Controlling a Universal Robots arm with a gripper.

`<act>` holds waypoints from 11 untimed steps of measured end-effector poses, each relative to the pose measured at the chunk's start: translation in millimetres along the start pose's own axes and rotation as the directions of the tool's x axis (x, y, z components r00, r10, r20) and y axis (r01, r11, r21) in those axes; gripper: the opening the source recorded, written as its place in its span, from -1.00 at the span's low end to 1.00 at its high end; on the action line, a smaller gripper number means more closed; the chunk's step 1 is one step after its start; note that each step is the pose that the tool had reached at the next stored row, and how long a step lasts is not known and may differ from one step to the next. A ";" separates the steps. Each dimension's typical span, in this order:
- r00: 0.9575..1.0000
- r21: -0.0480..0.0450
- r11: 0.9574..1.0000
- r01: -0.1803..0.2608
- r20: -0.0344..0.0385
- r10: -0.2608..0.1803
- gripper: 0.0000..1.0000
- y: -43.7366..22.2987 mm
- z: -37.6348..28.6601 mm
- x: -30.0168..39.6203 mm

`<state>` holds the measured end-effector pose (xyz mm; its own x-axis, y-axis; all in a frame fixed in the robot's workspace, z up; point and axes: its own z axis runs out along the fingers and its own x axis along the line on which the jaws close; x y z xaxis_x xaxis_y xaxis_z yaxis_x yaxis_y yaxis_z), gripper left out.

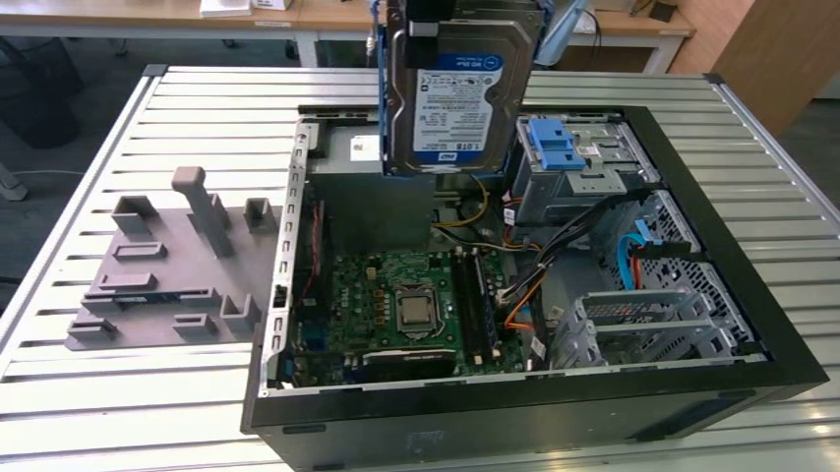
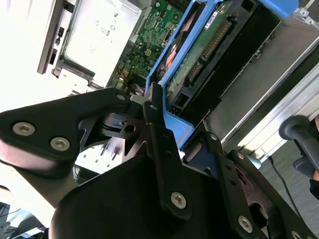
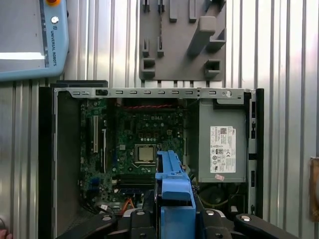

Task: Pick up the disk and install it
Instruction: 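Pick up the disk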

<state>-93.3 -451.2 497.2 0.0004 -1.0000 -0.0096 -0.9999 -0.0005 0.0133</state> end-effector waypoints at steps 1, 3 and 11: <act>1.000 0.000 1.000 -0.001 0.000 0.001 -0.27 -0.7 0.0 0.4; 1.000 0.000 1.000 -0.006 0.000 0.006 -0.27 -1.4 0.0 1.2; 1.000 0.000 1.000 -0.017 0.000 0.017 -0.27 -8.3 0.2 4.0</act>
<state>-84.9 -455.2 496.9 -0.0161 -0.9998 -0.0097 -0.9998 0.0160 0.0133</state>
